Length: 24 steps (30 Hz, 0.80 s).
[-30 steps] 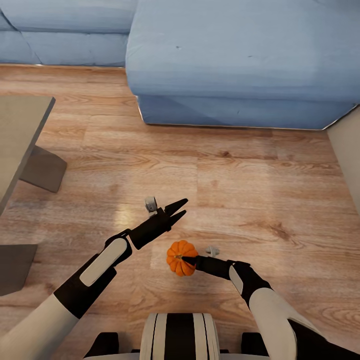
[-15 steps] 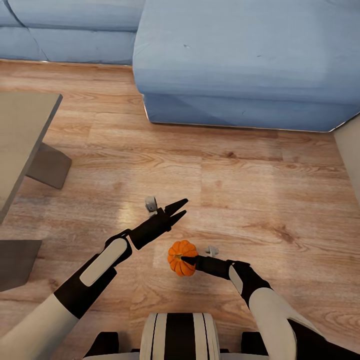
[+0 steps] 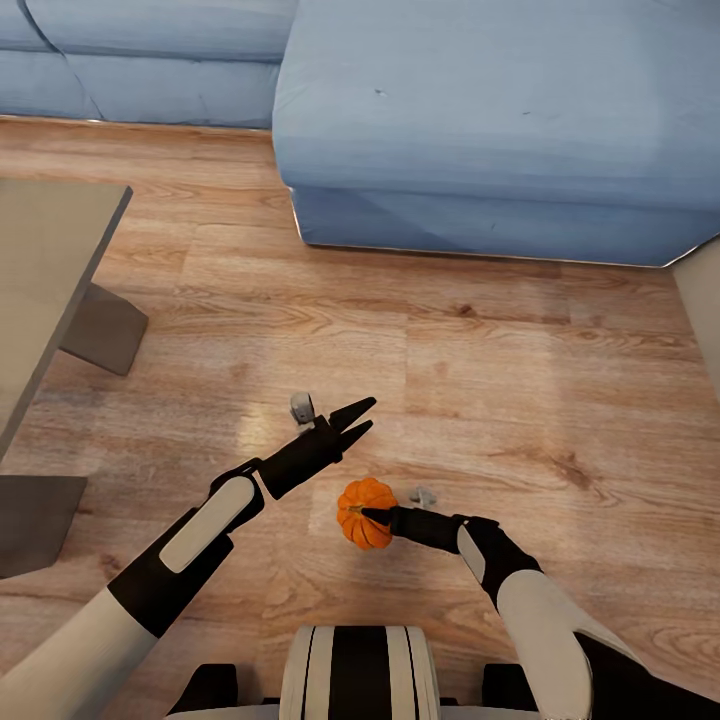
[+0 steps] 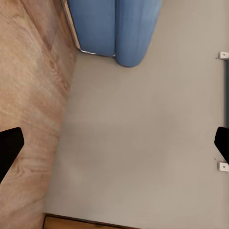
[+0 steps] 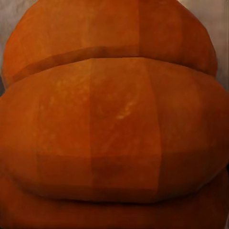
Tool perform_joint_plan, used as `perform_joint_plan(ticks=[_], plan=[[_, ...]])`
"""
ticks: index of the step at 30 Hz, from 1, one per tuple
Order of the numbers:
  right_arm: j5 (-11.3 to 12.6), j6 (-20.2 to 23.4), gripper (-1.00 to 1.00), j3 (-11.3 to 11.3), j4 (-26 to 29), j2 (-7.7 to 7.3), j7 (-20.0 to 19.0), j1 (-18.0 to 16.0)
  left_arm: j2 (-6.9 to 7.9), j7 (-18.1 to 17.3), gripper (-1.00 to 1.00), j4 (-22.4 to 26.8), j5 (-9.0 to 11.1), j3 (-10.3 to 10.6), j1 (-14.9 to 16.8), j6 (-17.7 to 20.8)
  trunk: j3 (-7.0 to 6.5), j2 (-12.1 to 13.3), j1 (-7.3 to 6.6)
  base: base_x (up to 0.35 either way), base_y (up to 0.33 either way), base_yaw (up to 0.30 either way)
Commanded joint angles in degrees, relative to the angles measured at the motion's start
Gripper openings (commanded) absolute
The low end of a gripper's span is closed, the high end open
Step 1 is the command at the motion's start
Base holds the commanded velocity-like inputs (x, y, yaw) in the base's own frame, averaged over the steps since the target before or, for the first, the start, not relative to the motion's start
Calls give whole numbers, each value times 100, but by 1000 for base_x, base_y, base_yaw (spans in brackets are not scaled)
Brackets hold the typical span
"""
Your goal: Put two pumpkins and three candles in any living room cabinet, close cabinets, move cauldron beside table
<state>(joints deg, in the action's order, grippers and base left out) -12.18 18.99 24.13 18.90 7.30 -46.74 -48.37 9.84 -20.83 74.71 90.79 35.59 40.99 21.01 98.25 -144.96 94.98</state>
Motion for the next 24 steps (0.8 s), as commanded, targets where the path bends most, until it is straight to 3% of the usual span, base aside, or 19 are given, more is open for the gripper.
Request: perform_joint_plan(ticks=[1, 9, 16, 24], plan=[[-59, -27, -100, -5, 0, -1, 477, -1, 0, 0, 100, 0, 0, 0, 2, 0, 0, 0, 1, 0, 0, 0], [-46, -41, -100, 1, 7, -27, 399, -6, 0, 0, 100, 0, 0, 0, 0, 0, 0, 0, 1, 0, 0, 0], [-20, 9, -100, 11, 17, -37, -247, -6, 0, 0, 100, 0, 0, 0, 1, 0, 0, 0, 1, 0, 0, 0], [-5, 28, -100, 39, 144, -54, -602, -7, 0, -8, 100, 9, 0, 0, -3, 0, 0, 0, 1, 0, 0, 0]])
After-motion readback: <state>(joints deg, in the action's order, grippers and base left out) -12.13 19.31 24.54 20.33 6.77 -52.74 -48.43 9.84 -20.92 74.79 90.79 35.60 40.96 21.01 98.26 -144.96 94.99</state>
